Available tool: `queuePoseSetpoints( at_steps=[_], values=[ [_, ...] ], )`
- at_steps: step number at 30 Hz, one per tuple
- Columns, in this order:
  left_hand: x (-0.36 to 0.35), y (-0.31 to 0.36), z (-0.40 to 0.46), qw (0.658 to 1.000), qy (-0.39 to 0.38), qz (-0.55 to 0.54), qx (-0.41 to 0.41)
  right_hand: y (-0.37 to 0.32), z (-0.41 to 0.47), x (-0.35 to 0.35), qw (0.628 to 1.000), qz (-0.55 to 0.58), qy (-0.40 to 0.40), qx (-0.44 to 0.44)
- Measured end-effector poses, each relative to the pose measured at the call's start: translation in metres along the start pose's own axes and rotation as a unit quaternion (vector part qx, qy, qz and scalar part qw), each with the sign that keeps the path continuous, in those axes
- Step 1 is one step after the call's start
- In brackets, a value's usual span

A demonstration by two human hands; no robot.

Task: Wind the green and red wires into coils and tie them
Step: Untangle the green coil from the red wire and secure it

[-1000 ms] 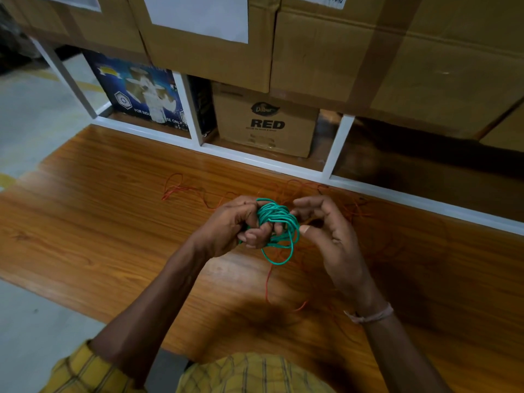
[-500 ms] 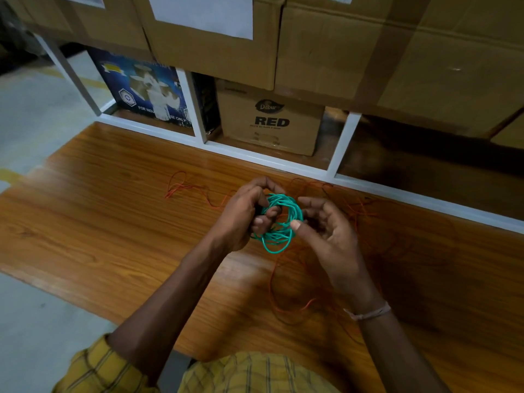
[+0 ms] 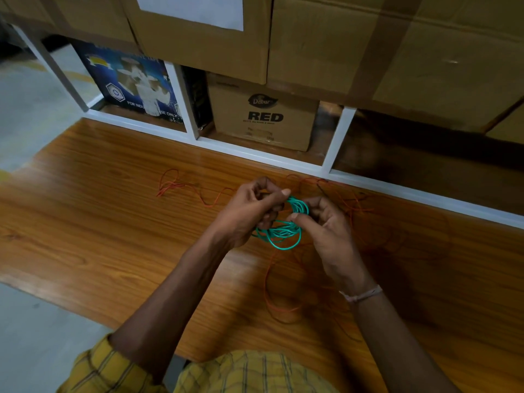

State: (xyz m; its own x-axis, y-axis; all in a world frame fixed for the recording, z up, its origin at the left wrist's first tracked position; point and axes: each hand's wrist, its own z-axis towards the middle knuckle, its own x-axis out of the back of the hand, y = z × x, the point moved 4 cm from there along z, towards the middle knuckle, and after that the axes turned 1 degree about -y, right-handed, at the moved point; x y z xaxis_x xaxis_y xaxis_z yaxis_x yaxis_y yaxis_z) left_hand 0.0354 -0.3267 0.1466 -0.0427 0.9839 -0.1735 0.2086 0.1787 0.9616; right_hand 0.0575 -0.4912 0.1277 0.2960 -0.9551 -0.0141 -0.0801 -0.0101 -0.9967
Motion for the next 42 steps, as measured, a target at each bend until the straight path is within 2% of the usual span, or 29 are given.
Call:
queuePoseSetpoints(
  at_steps=[6,10,14,16,17,19,20,23,25,27,29,31,33,37,39,42],
  values=[
    [0.004,-0.012,0.008,0.999,0.022,0.023,-0.021,0.008,0.011,0.007,0.998,-0.057,-0.005,-0.011],
    [-0.007,-0.03,0.018,0.996,0.045,0.062,-0.034,0.031,0.013,0.015,0.997,-0.054,0.016,-0.055],
    [-0.004,-0.046,0.026,0.998,0.06,0.025,-0.02,0.04,0.022,0.034,0.996,-0.069,-0.02,-0.05],
    [0.0,-0.05,0.029,0.997,0.072,-0.003,-0.009,0.042,0.032,0.066,0.989,-0.143,0.046,-0.013],
    [0.001,-0.052,0.031,0.997,0.077,-0.019,-0.004,0.044,0.038,0.087,0.969,-0.222,0.102,0.02],
    [0.004,-0.054,0.034,0.996,0.082,-0.046,0.002,0.048,0.05,0.125,0.881,-0.427,0.196,0.062],
    [0.005,-0.054,0.035,0.995,0.08,-0.057,0.003,0.052,0.058,0.139,0.837,-0.502,0.213,0.048],
    [0.002,-0.055,0.039,0.995,0.07,-0.076,0.006,0.064,0.08,0.158,0.778,-0.611,0.141,-0.042],
    [-0.002,-0.055,0.04,0.995,0.064,-0.08,0.007,0.071,0.083,0.157,0.744,-0.66,0.084,-0.065],
    [-0.005,-0.054,0.042,0.994,0.06,-0.087,0.008,0.073,0.077,0.152,0.749,-0.658,0.069,-0.046],
    [-0.007,-0.053,0.044,0.994,0.06,-0.092,0.008,0.072,0.066,0.146,0.773,-0.631,0.069,-0.01],
    [-0.008,-0.053,0.047,0.993,0.064,-0.098,0.008,0.074,0.054,0.141,0.775,-0.629,0.056,0.021],
    [-0.01,-0.054,0.05,0.992,0.067,-0.105,0.011,0.082,0.046,0.139,0.786,-0.617,0.033,0.017],
    [-0.014,-0.057,0.056,0.993,0.05,-0.103,0.008,0.089,0.043,0.146,0.833,-0.552,0.004,0.023],
    [-0.016,-0.058,0.059,0.994,0.044,-0.102,0.006,0.075,0.056,0.155,0.828,-0.559,0.002,0.041],
    [-0.021,-0.059,0.063,0.994,0.038,-0.106,0.006,0.059,0.092,0.177,0.824,-0.56,0.065,0.056]
  ],
)
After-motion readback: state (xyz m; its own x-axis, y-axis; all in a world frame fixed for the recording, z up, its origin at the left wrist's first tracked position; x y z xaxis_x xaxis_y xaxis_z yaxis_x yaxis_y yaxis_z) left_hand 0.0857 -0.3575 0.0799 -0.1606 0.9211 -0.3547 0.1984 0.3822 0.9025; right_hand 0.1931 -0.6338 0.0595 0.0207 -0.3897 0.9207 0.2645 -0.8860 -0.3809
